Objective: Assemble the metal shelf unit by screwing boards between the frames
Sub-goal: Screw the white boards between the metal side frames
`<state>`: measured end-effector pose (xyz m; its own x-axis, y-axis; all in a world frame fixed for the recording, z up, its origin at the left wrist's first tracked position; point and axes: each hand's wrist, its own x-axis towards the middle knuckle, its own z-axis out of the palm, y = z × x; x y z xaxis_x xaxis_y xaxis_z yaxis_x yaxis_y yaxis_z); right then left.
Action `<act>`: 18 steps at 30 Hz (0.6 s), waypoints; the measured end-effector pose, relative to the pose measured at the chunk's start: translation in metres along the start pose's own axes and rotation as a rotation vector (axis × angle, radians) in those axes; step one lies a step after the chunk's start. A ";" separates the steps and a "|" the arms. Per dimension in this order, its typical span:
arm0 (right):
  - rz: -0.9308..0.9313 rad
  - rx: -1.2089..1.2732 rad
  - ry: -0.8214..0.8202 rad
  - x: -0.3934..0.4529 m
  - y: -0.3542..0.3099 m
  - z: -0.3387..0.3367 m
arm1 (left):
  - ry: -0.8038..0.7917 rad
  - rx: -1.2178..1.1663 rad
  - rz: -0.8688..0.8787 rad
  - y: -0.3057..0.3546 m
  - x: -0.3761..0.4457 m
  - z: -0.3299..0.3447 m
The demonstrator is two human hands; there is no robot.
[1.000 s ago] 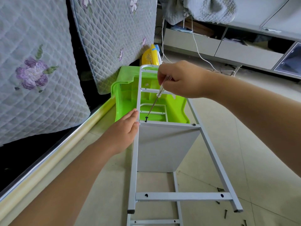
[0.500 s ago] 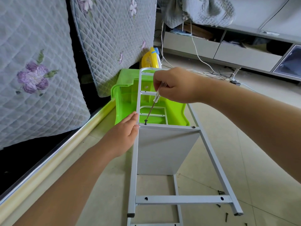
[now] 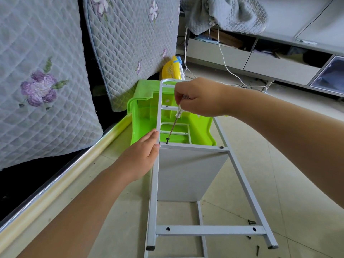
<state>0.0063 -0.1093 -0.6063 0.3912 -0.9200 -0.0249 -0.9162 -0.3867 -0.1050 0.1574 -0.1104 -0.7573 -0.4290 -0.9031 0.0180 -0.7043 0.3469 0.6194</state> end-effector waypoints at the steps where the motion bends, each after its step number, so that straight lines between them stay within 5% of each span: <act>1: 0.003 -0.003 -0.001 0.000 0.000 -0.001 | -0.001 -0.002 0.001 0.000 0.000 0.000; 18: 0.097 -0.148 -0.029 0.018 0.002 -0.009 | -0.005 0.006 0.002 0.000 0.001 0.000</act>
<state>0.0104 -0.1274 -0.5984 0.3008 -0.9520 -0.0563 -0.9517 -0.3035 0.0469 0.1567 -0.1112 -0.7569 -0.4328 -0.9014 0.0152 -0.7072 0.3499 0.6143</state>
